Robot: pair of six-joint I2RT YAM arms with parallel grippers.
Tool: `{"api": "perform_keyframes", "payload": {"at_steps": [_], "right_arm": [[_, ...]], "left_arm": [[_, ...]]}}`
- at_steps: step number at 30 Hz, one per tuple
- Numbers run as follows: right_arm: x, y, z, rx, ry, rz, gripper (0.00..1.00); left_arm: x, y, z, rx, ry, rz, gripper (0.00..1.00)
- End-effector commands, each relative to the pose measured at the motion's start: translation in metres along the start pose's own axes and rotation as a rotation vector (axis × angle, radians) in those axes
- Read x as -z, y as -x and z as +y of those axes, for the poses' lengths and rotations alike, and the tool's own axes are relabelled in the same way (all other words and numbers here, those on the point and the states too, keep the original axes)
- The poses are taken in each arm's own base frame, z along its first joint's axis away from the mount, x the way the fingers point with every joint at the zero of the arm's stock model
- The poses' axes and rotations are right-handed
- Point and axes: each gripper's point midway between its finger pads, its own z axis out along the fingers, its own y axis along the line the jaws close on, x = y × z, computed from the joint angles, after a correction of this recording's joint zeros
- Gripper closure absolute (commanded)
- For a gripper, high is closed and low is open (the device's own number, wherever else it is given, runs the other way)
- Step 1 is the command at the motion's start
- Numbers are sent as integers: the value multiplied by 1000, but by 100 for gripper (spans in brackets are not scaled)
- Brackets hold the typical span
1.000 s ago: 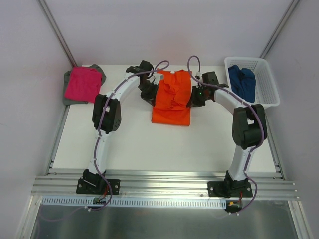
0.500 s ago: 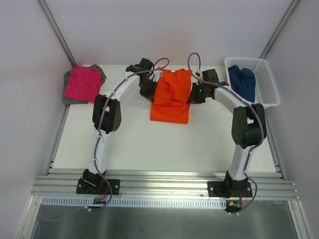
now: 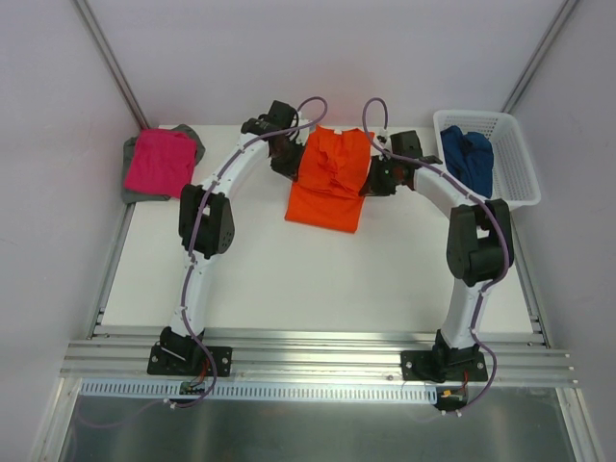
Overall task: Fold and stack the t-shirts
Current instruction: Fold the tshirt
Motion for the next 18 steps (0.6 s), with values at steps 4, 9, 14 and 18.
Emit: {"api": "perform_keyframes", "payload": {"at_steps": [4, 9, 14, 18], "right_arm": [[-14, 18, -1, 38, -1, -38, 95], [-33, 31, -20, 63, -112, -64, 4], [-16, 34, -7, 111, -99, -75, 4], [16, 25, 13, 109, -83, -92, 4]], "left_arm": [[-12, 7, 3, -19, 22, -15, 100], [-32, 6, 15, 3, 81, -5, 3], [-18, 10, 20, -2, 163, -21, 1], [21, 15, 4, -14, 174, -57, 1]]}}
